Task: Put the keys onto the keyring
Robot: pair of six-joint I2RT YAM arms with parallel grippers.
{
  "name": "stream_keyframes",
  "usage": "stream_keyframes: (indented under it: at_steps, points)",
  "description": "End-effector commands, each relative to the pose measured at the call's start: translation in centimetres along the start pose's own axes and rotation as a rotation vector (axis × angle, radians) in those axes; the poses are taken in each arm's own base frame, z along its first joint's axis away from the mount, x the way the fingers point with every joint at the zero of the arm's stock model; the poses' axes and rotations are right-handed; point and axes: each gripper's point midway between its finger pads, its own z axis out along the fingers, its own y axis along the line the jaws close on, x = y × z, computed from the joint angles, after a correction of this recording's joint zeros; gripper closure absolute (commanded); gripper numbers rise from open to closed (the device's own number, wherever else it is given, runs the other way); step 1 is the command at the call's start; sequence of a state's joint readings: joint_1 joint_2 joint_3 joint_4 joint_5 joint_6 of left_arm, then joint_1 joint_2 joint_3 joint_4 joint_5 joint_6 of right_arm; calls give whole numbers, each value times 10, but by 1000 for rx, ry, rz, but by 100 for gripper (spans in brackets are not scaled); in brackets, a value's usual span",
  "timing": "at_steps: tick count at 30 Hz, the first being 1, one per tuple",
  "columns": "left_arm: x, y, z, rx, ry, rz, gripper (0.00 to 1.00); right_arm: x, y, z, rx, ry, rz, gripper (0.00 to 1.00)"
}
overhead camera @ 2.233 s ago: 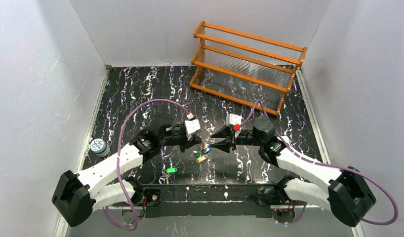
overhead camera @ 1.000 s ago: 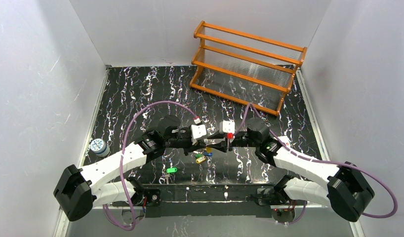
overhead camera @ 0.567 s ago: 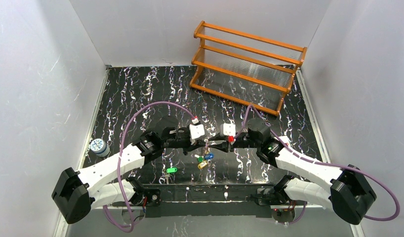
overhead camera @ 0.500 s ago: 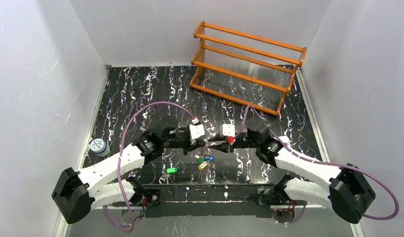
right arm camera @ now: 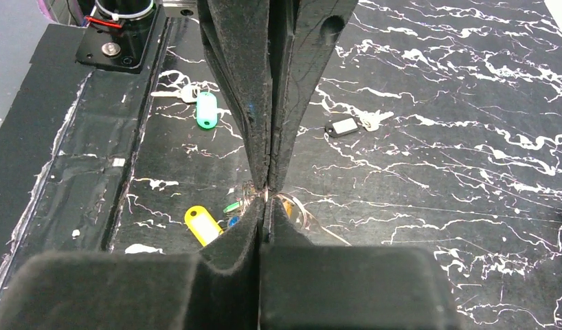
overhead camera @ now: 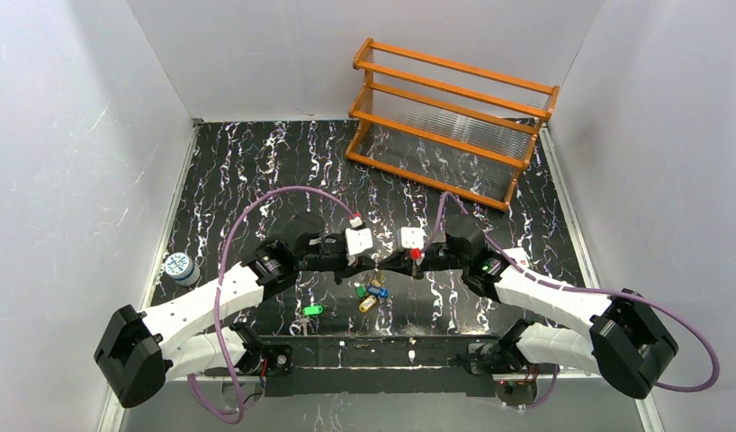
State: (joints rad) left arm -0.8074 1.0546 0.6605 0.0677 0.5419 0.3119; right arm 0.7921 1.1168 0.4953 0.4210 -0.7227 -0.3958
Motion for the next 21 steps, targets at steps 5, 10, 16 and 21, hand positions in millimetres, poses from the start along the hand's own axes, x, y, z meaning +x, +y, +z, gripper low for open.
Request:
stream_keyframes:
  at_steps: [5,10,16,21]
  points:
    - [-16,9,-13,-101,-81,-10,75,-14,-7,8,9,-38,59,99]
    - [-5,14,-25,-194,-84,-48,59,-20,-9,5,51,-73,73,99]
    - [14,6,-25,-189,-90,-68,49,-24,-11,4,70,-83,123,99]
    - [15,5,-16,-180,-140,-77,46,-29,-11,5,69,-108,161,99]
